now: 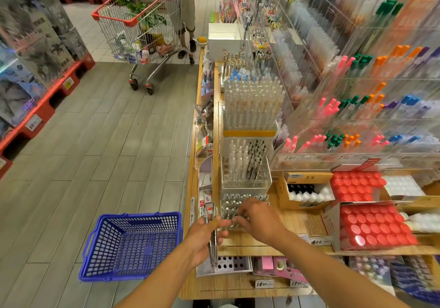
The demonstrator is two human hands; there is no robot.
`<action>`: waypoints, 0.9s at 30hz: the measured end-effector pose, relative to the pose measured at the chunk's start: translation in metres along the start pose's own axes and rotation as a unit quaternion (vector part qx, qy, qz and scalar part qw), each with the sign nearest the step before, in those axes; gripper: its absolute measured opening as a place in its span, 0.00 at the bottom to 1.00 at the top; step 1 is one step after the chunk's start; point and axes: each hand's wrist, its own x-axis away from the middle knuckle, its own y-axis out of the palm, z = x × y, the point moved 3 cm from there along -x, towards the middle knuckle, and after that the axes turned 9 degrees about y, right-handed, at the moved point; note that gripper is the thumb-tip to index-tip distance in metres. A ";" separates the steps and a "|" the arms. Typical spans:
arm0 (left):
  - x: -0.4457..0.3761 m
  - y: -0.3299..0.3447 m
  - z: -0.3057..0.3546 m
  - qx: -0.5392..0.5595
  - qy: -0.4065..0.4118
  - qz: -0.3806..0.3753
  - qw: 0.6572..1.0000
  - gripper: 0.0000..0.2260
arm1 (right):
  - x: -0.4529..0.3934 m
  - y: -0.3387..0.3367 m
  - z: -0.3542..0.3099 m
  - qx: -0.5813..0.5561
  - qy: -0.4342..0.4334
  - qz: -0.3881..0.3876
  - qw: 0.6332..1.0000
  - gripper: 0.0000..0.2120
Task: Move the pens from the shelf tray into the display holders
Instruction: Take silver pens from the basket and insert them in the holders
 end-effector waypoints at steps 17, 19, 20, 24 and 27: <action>0.010 0.005 0.011 0.059 0.000 -0.094 0.994 0.20 | -0.002 -0.021 -0.033 -0.431 0.124 -0.192 0.873 0.13; 0.011 0.006 0.012 0.075 -0.009 -0.113 0.991 0.21 | -0.002 -0.024 -0.032 -0.459 0.116 -0.197 0.858 0.14; 0.012 0.007 0.012 0.083 -0.013 -0.121 0.989 0.21 | -0.001 -0.023 -0.032 -0.476 0.115 -0.207 0.847 0.14; 0.016 0.008 0.009 0.091 -0.020 -0.128 0.987 0.20 | 0.000 -0.016 -0.027 -0.502 0.117 -0.213 0.830 0.08; 0.015 0.008 0.009 0.091 -0.011 -0.099 0.991 0.16 | 0.000 -0.015 -0.020 -0.503 0.126 -0.177 0.837 0.06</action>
